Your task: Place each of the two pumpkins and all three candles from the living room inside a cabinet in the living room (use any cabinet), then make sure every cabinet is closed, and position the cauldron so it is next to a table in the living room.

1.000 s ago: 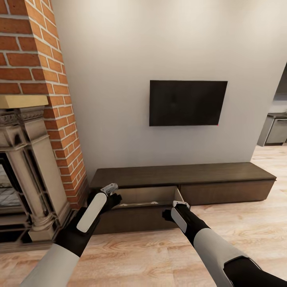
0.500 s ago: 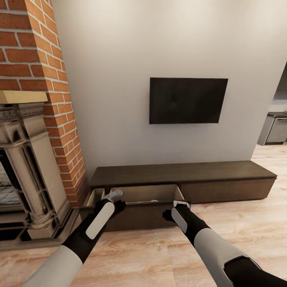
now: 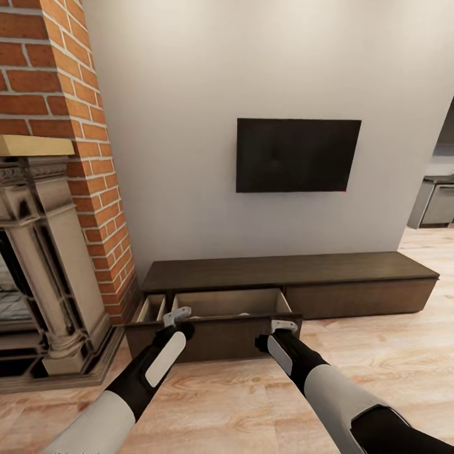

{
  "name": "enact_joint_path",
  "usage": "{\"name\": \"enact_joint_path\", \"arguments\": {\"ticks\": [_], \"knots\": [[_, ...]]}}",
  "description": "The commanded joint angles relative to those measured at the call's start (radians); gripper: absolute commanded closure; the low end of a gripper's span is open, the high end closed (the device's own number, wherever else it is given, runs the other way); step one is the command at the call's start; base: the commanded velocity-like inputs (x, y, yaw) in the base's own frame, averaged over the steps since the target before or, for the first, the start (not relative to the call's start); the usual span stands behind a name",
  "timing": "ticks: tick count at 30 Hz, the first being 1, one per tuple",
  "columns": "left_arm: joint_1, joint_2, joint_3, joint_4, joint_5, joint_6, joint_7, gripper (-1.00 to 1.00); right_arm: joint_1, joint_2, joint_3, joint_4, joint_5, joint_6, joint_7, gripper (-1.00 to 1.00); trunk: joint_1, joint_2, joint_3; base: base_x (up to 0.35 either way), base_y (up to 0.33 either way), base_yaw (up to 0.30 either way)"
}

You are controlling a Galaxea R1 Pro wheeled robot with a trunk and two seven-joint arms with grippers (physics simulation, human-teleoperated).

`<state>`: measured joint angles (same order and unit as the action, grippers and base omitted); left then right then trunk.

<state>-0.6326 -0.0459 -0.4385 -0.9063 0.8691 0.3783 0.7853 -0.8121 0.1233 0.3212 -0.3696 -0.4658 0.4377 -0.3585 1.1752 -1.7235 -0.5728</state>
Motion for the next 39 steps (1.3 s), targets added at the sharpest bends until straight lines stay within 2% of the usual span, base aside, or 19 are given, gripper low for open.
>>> {"name": "enact_joint_path", "arguments": {"ticks": [1, 5, 6, 8, 10, 13, 16, 24, 29, 32, 39], "knots": [[-0.001, 0.002, 0.0, 0.007, -0.011, 0.002, -0.023, -1.0, -0.001, -0.001, 0.009, 0.001, -0.009, -0.002, -0.008, -1.0, 0.004, -0.008, -0.004, 0.0, 0.0, 0.0], [-0.001, 0.0, 0.001, 0.036, -0.04, -0.002, -0.082, -1.0, -0.003, -0.001, 0.01, 0.005, -0.007, -0.034, -0.008, -1.0, 0.019, -0.036, -0.017, 0.0, 0.0, 0.0], [-0.001, -0.001, 0.0, 0.042, -0.042, -0.012, -0.087, -1.0, -0.003, -0.001, 0.01, 0.006, -0.007, -0.038, -0.008, -1.0, 0.023, -0.043, -0.02, 0.0, 0.0, 0.0], [-0.001, -0.002, -0.003, 0.065, -0.051, -0.076, -0.095, -1.0, -0.004, -0.002, 0.01, 0.006, -0.008, -0.041, -0.007, -1.0, 0.031, -0.057, -0.026, 0.0, 0.0, 0.0], [-0.001, -0.004, -0.003, 0.093, -0.071, -0.116, -0.098, -1.0, -0.004, -0.003, 0.01, 0.007, -0.008, -0.043, -0.008, -1.0, 0.038, -0.071, -0.033, 0.0, 0.0, 0.0], [-0.001, -0.004, -0.001, 0.114, -0.116, -0.141, -0.099, -1.0, -0.004, -0.001, 0.012, 0.007, -0.006, -0.05, -0.009, -1.0, 0.05, -0.092, -0.042, 0.0, 0.0, 0.0], [-0.001, -0.005, 0.001, 0.121, -0.141, -0.149, -0.099, -1.0, -0.004, -0.001, 0.024, 0.01, -0.005, -0.083, -0.009, -1.0, 0.061, -0.113, -0.051, 0.0, 0.0, 0.0], [-0.001, -0.012, 0.001, 0.122, -0.148, -0.151, -0.1, -1.0, -0.004, 0.0, 0.066, 0.016, 0.0, -0.117, -0.007, -1.0, 0.092, -0.169, -0.076, 0.0, 0.0, 0.0], [-0.001, -0.016, 0.001, 0.123, -0.148, -0.151, -0.102, -1.0, -0.002, -0.001, 0.123, 0.019, 0.002, -0.252, -0.008, -1.0, 0.111, -0.204, -0.092, 0.0, 0.0, 0.0], [-0.001, -0.017, 0.0, 0.125, -0.149, -0.152, -0.103, -1.0, 0.004, -0.003, 0.131, 0.022, -0.001, -0.279, -0.008, -1.0, 0.123, -0.225, -0.101, 0.0, 0.0, 0.0], [-0.001, -0.017, -0.002, 0.127, -0.15, -0.157, -0.104, -1.0, 0.007, 0.0, 0.135, 0.077, 0.005, -0.289, -0.007, -1.0, 0.15, -0.274, -0.123, 0.0, 0.0, 0.0]]}}
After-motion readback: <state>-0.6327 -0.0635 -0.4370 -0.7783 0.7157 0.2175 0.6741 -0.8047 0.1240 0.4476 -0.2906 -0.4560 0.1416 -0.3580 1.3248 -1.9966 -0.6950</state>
